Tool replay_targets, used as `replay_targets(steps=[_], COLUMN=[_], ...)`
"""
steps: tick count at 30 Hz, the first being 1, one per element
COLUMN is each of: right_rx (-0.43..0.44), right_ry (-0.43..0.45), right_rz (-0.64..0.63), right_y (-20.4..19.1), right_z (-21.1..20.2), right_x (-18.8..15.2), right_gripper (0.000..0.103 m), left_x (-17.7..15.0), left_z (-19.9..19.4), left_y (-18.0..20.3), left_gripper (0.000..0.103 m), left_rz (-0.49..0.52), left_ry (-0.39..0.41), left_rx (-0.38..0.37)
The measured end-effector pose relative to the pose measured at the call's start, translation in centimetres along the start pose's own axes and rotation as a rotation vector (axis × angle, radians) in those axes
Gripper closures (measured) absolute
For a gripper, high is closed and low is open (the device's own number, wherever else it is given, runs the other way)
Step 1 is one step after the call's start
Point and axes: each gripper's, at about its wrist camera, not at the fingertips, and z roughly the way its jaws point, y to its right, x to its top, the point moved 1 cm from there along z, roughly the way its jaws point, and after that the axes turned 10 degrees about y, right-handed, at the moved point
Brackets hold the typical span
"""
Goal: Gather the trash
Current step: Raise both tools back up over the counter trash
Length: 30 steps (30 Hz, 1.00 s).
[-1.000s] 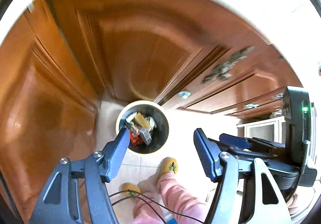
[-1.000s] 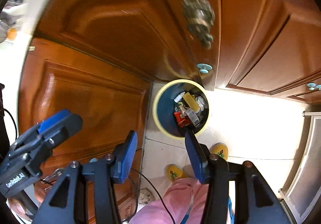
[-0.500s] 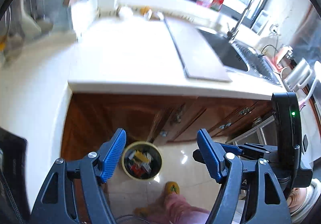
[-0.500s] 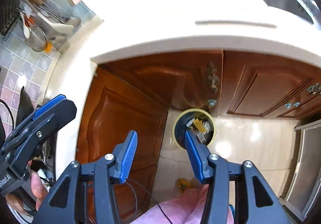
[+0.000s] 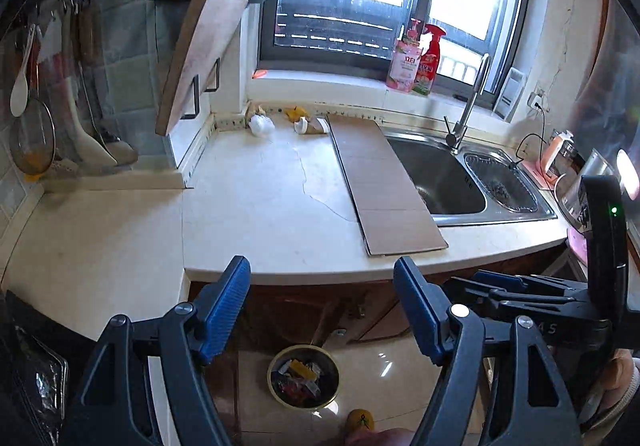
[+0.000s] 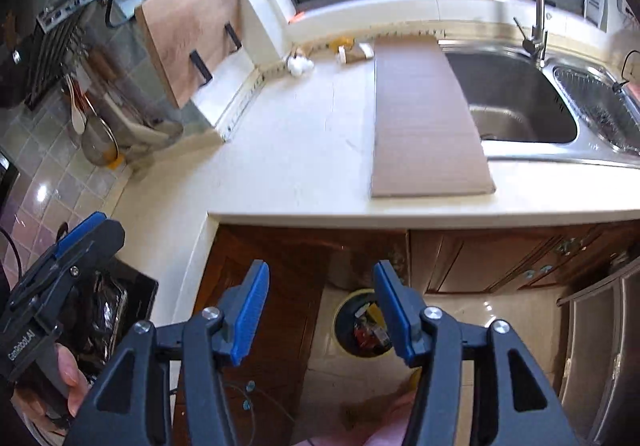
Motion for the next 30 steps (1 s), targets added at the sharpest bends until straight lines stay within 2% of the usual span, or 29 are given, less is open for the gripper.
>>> replay_targets(steps=[6,12,17,22,26,30], right_rx=[0.024,0.045,0.135,0.162,0.162,0.189], right_ry=[0.066,0.076,0.025,-0.034,-0.077,-0.150], right_rz=[-0.022,-0.044,-0.015,-0.036,-0.031,0.020], right_y=[0.1,0.3,1.6,3.0,4.6,6.3], right_z=[-1.6,1.1,6.7,13.3,19.8,27.4], right_x=[5.7,13.7,21.6,29.2,34.4,38.1], right_gripper=[0.048,0.048,0.048,0.048,0.048,0.048], left_x=[5.0,11.0,16.9,22.9,26.4,27.8], left_z=[0.8,5.5,12.8,22.0,30.4,39.4], left_y=[-0.3,0.1,0.6,-0.4,-2.5,-5.2], left_gripper=[0.031,0.031,0.031,0.031,0.031,0.034], left_rz=[0.041,0.047,0.088,0.078,0.045,-0.006], left_ry=[0.053,0.067,0.052,-0.007,-0.066,-0.158], left_rx=[0.074,0.129,0.223,0.294,0.321,0.322])
